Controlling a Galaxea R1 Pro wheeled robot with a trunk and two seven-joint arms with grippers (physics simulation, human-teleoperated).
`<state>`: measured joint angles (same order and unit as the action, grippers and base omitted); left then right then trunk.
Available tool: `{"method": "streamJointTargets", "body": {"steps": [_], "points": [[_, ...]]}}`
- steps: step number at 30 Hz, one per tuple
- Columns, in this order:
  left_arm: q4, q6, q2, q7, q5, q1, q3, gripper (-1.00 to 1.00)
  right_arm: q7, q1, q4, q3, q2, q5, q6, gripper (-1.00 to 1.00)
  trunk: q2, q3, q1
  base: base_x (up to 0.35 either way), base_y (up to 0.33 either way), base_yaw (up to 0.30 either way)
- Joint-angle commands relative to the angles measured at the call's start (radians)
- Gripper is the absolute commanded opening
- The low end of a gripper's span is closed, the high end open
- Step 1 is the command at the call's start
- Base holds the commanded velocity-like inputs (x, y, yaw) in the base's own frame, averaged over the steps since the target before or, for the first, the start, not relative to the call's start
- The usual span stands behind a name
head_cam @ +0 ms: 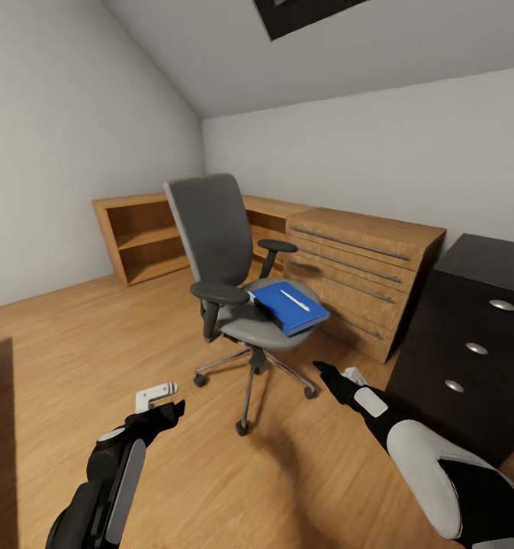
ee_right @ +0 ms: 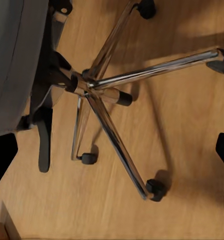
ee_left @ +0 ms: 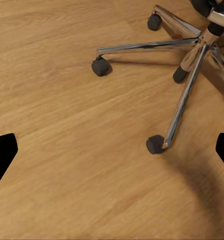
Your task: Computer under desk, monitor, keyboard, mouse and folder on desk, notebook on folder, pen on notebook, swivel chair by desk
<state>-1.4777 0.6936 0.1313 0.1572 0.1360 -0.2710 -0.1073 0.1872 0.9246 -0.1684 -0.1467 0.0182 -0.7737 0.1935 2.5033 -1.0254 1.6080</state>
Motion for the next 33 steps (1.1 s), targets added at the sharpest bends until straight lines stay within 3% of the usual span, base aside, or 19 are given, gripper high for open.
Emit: {"method": "streamJointTargets", "body": {"steps": [1, 9, 15, 25, 33], "points": [[-0.001, 0.004, 0.001, 0.007, 0.010, -0.001, 0.000, 1.00, 0.003, 0.000, 0.000, -0.008, 0.000, 0.001, 0.006, 1.00, 0.000, -0.001, -0.001, -0.314, -0.073, 0.000], [-0.001, 0.004, -0.001, 0.008, 0.013, -0.001, -0.001, 1.00, 0.003, 0.000, 0.000, -0.007, -0.001, 0.011, -0.006, 1.00, 0.000, -0.001, -0.001, -0.239, -0.044, 0.000], [-0.001, 0.004, -0.001, 0.010, 0.012, -0.001, -0.004, 1.00, 0.002, 0.000, 0.000, -0.007, -0.001, 0.041, -0.016, 1.00, -0.001, 0.022, -0.003, -0.021, -0.003, 0.000], [-0.009, 0.003, -0.001, 0.010, 0.013, -0.001, -0.019, 1.00, 0.004, 0.000, 0.000, -0.007, 0.000, 0.045, -0.017, 1.00, -0.003, 0.061, -0.008, -0.129, 0.000, 0.000], [-0.009, 0.003, -0.001, 0.010, 0.012, -0.001, -0.020, 1.00, 0.007, 0.000, -0.006, -0.007, 0.001, 0.045, -0.017, 1.00, -0.059, 0.086, -0.039, -0.323, 0.000, 0.000]]}}
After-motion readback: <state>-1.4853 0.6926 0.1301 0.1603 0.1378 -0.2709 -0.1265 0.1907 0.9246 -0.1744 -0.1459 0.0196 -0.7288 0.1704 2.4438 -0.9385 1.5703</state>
